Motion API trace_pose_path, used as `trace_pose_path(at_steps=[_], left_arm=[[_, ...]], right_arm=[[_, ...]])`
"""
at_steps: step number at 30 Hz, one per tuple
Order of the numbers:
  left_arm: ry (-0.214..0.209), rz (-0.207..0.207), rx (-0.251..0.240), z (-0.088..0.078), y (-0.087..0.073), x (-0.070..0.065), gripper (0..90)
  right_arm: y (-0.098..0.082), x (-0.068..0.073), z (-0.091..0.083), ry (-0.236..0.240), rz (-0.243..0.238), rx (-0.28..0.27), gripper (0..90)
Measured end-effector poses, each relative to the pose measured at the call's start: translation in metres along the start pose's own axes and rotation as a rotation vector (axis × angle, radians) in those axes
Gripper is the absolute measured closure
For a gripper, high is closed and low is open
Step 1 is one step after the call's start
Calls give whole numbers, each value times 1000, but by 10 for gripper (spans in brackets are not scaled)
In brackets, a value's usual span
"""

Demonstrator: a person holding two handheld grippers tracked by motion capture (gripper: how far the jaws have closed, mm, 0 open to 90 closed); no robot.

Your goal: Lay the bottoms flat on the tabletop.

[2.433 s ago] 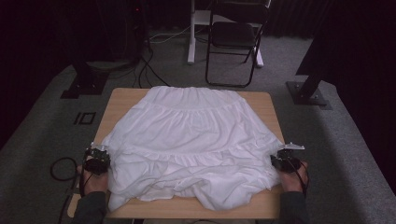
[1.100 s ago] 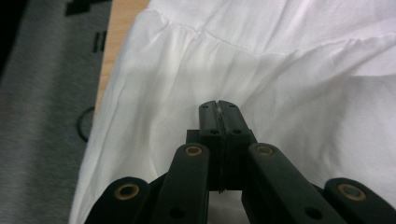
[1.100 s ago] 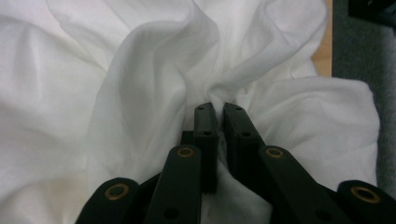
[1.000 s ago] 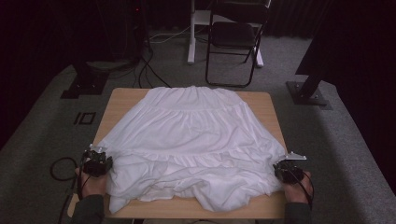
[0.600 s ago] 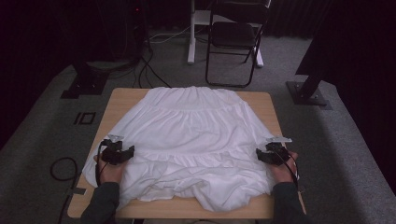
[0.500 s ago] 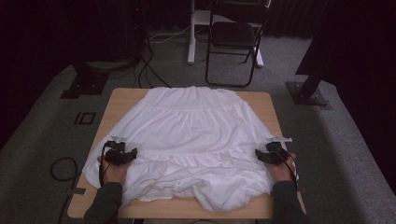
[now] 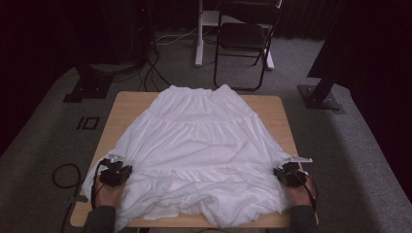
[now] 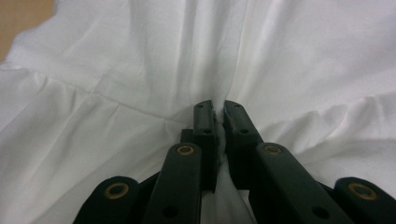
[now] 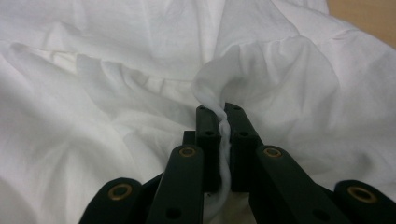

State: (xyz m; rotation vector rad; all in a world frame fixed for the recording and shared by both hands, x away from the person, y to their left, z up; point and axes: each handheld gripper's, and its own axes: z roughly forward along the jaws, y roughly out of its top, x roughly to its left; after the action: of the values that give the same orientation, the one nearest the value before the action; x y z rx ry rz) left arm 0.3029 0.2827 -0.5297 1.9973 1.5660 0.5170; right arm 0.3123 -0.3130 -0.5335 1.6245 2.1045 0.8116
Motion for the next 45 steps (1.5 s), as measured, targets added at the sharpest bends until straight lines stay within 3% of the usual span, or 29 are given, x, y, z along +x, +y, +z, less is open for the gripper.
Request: trace_pose_path(at_steps=[9,14,15,17,20,24,27,31,34,35,38,40,45], left_arm=[[-28,21,13,-29,-36,-4,849],[-52,24,24,-37,-44,-6,846],[-61,23,10,-37,-44,-5,812],[-74,-8,-29,-38,-40,-2,735],[-63,-35,-76,-37,-28,2,659],[-47,-47,-66,-24,-13,5,583],[-32,-46,-46,-14,-10,4,554],[-19,-49,-32,-6,-12,3,517],[-23,-49,-47,-6,-13,4,514],[-20,-45,-51,-5,-13,4,516],[-8,-30,-55,-5,-13,2,598],[-8,-26,-59,-5,-14,1,676],[-25,-17,-60,-5,-15,-1,789]], right_arm=[[-48,14,-40,-21,17,21,851],[-58,18,-48,-13,26,27,835],[-60,20,-51,-1,10,27,771],[-57,21,-52,15,-22,-30,638],[-43,22,-54,-12,-30,-113,535],[-17,24,-48,-32,-26,-148,479],[-2,26,-35,-54,-40,-112,459],[1,24,-14,-93,-31,-27,456],[-5,18,-4,-105,-12,22,465],[-8,16,-4,-92,3,7,494],[-10,12,-10,-103,13,23,730],[-14,10,-14,-115,18,27,831],[-29,9,-25,-135,46,20,871]])
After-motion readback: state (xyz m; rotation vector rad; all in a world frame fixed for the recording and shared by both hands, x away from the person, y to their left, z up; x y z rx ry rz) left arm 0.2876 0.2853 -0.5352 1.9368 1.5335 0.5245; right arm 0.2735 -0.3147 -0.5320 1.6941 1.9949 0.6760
